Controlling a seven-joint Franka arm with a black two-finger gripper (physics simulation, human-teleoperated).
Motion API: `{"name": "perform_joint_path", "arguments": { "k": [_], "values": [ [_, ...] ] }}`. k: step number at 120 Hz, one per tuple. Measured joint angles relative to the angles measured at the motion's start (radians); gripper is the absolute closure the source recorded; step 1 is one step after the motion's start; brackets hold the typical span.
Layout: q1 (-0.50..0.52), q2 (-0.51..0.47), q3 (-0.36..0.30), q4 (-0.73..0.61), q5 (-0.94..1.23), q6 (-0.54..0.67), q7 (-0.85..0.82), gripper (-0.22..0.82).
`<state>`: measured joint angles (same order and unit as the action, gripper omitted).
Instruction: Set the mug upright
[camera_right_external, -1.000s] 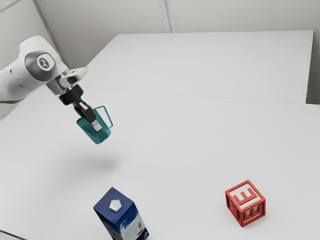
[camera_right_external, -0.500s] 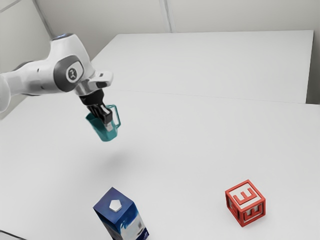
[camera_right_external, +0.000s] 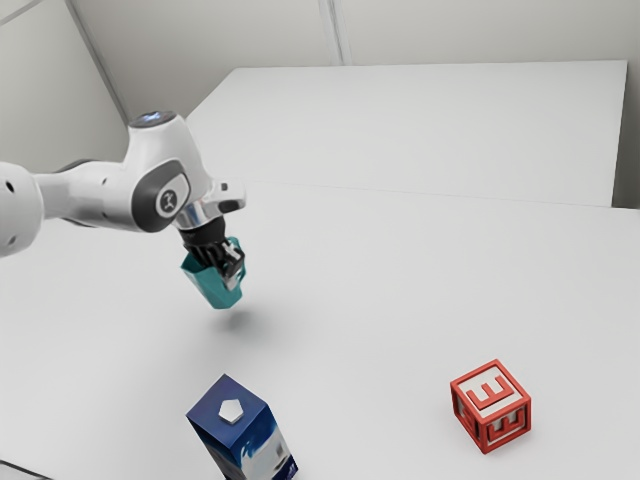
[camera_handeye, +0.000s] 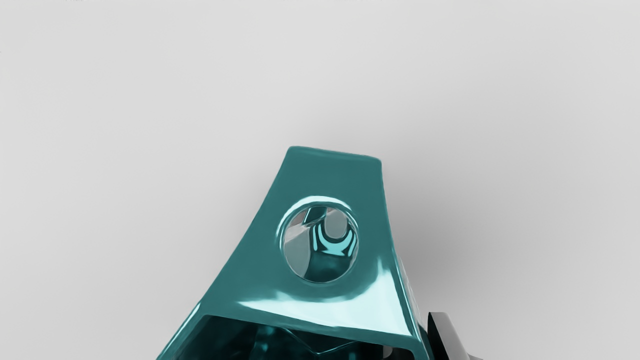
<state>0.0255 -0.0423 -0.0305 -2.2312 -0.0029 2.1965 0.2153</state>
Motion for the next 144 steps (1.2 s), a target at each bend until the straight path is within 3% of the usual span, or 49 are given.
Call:
{"name": "perform_joint_path", "arguments": {
  "k": [65,144],
  "values": [
    [-0.016,0.014,-0.006,-0.082,0.031,0.113,-0.185,0.78],
    [-0.023,0.075,-0.003,-0.082,0.03,0.15,-0.277,0.76]
  ]
}}
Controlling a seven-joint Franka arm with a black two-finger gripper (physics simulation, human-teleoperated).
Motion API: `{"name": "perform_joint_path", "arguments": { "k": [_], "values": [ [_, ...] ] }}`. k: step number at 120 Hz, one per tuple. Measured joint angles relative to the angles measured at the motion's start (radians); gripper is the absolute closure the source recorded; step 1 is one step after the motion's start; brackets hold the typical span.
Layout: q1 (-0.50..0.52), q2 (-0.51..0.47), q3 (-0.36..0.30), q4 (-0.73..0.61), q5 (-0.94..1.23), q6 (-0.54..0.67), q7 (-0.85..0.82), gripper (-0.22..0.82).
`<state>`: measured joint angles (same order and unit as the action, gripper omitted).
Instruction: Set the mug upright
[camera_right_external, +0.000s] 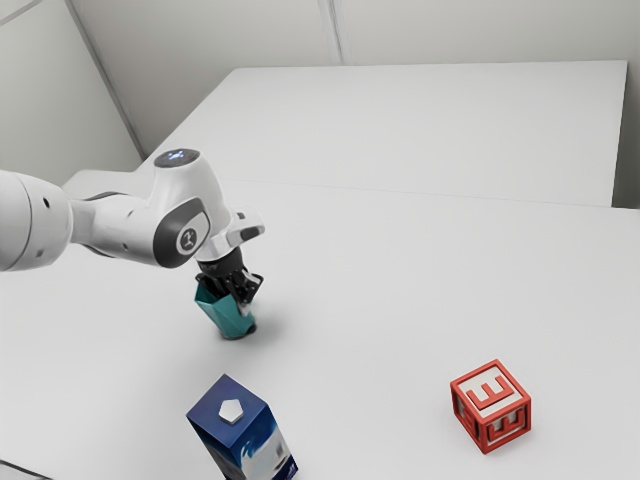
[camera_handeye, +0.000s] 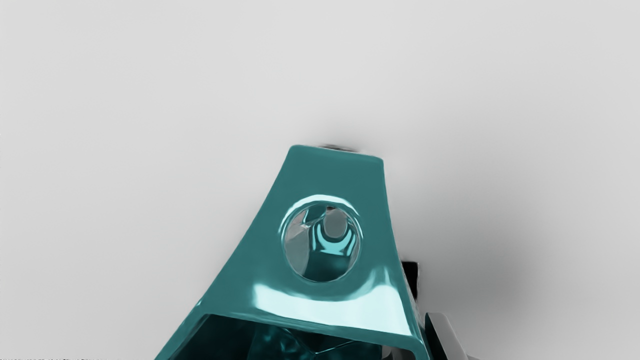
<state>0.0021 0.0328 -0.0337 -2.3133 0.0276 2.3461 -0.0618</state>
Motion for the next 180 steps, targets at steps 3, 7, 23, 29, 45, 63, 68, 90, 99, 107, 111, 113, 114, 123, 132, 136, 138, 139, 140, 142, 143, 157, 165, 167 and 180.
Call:
{"name": "perform_joint_path", "arguments": {
  "k": [3,7,23,29,45,63,68,90,99,107,111,113,114,123,132,136,138,139,140,142,143,157,165,167,180],
  "values": [
    [0.002,0.0,0.0,0.0,-0.002,0.0,0.0,0.74],
    [0.005,0.0,-0.001,0.0,-0.005,0.0,0.0,0.71],
    [0.01,-0.002,-0.001,0.0,-0.012,0.006,0.002,0.59],
    [0.008,-0.005,-0.002,0.0,-0.013,0.009,0.002,0.56],
    [0.001,-0.022,-0.002,0.0,-0.015,0.014,0.004,0.51],
    [-0.009,-0.044,-0.002,0.0,-0.016,0.016,0.007,0.54],
    [-0.012,-0.053,-0.002,0.0,-0.016,0.016,0.008,0.54],
    [-0.027,-0.097,-0.002,0.0,-0.017,0.011,0.011,0.54],
    [-0.031,-0.117,-0.002,0.0,-0.017,0.008,0.012,0.53],
    [-0.031,-0.133,-0.002,0.0,-0.017,0.004,0.013,0.52],
    [-0.032,-0.14,-0.002,0.0,-0.017,0.001,0.014,0.52],
    [-0.032,-0.145,-0.002,0.0,-0.017,-0.001,0.014,0.52],
    [-0.032,-0.147,-0.002,0.0,-0.017,-0.002,0.014,0.52],
    [-0.036,-0.162,-0.002,0.002,-0.019,-0.013,0.015,0.48],
    [-0.037,-0.171,-0.002,0.007,-0.024,-0.027,0.016,0.36],
    [-0.037,-0.173,-0.002,0.01,-0.025,-0.035,0.016,0.31],
    [-0.037,-0.173,-0.003,0.016,-0.026,-0.041,0.016,0.29],
    [-0.037,-0.174,-0.003,0.019,-0.026,-0.044,0.016,0.28],
    [-0.037,-0.174,-0.003,0.022,-0.027,-0.047,0.016,0.27],
    [-0.038,-0.174,-0.003,0.031,-0.027,-0.055,0.016,0.25],
    [-0.038,-0.174,-0.003,0.035,-0.027,-0.06,0.017,0.24],
    [-0.038,-0.172,-0.006,0.108,-0.03,-0.137,0.017,0.15],
    [-0.039,-0.167,-0.009,0.173,-0.032,-0.2,0.017,0.11],
    [-0.039,-0.166,-0.01,0.189,-0.034,-0.217,0.017,0.11],
    [-0.035,-0.154,-0.01,0.29,-0.05,-0.325,0.016,0.07]
  ]
}}
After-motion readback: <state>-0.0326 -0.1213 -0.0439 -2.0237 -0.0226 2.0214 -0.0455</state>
